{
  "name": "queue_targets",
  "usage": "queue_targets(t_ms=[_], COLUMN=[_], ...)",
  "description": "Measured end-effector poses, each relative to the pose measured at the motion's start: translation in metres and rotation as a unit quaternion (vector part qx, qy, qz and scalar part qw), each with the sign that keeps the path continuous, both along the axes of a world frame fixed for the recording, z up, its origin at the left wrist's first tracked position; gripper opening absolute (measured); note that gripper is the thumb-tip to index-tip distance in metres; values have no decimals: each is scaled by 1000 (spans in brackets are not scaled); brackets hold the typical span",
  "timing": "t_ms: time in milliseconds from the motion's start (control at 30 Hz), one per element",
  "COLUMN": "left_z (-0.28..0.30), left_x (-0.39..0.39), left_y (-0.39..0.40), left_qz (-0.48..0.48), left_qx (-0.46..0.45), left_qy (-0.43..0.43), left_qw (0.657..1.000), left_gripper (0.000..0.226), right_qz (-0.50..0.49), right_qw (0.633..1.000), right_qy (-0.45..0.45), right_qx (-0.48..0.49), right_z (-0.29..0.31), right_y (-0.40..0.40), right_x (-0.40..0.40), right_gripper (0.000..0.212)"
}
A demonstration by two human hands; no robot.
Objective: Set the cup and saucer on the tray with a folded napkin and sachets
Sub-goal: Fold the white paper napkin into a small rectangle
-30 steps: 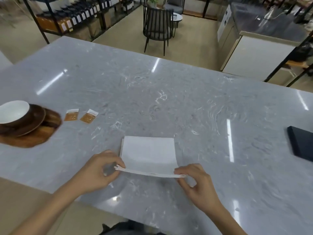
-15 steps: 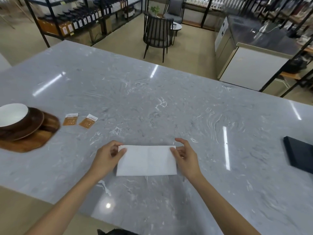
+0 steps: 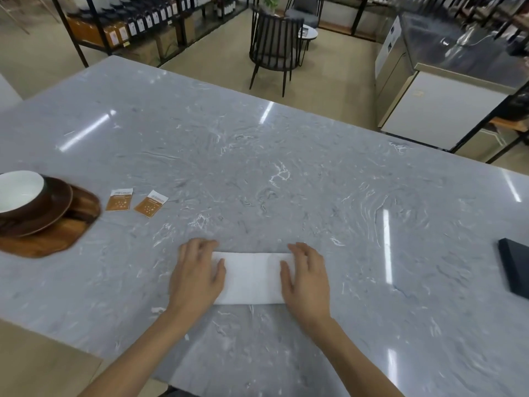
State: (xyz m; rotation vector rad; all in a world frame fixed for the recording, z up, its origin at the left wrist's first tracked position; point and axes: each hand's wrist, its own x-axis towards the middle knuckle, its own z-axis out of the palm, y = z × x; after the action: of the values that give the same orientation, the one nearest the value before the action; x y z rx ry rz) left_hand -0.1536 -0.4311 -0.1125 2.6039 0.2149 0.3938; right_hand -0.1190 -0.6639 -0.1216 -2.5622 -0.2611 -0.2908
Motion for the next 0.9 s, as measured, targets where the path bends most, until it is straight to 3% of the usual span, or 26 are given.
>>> queue_targets(t_ms=[67, 167, 333, 533, 900], left_z=[0, -9, -30, -34, -33], left_x=[4, 11, 9, 4, 2], left_y=[-21, -43, -39, -27, -18], left_qz=[-74, -134, -139, -91, -113], left_qx=[21, 53, 143, 128, 125], left_qy=[-48, 26, 107, 126, 151], left_qw=[996, 989, 974, 980, 974], left_gripper=[30, 49, 67, 82, 82], right_qz=[82, 148, 148, 127, 135], right_qw=[994, 983, 974, 973, 971], right_qy=[-44, -3, 52, 73, 73], right_qx=[-59, -107, -165, -176, -183], right_z=[-3, -11, -26, -27, -28], right_y=[17, 30, 12, 9, -8], right_x=[-4, -2, 4, 5, 9], right_gripper=[39, 48, 64, 75, 81])
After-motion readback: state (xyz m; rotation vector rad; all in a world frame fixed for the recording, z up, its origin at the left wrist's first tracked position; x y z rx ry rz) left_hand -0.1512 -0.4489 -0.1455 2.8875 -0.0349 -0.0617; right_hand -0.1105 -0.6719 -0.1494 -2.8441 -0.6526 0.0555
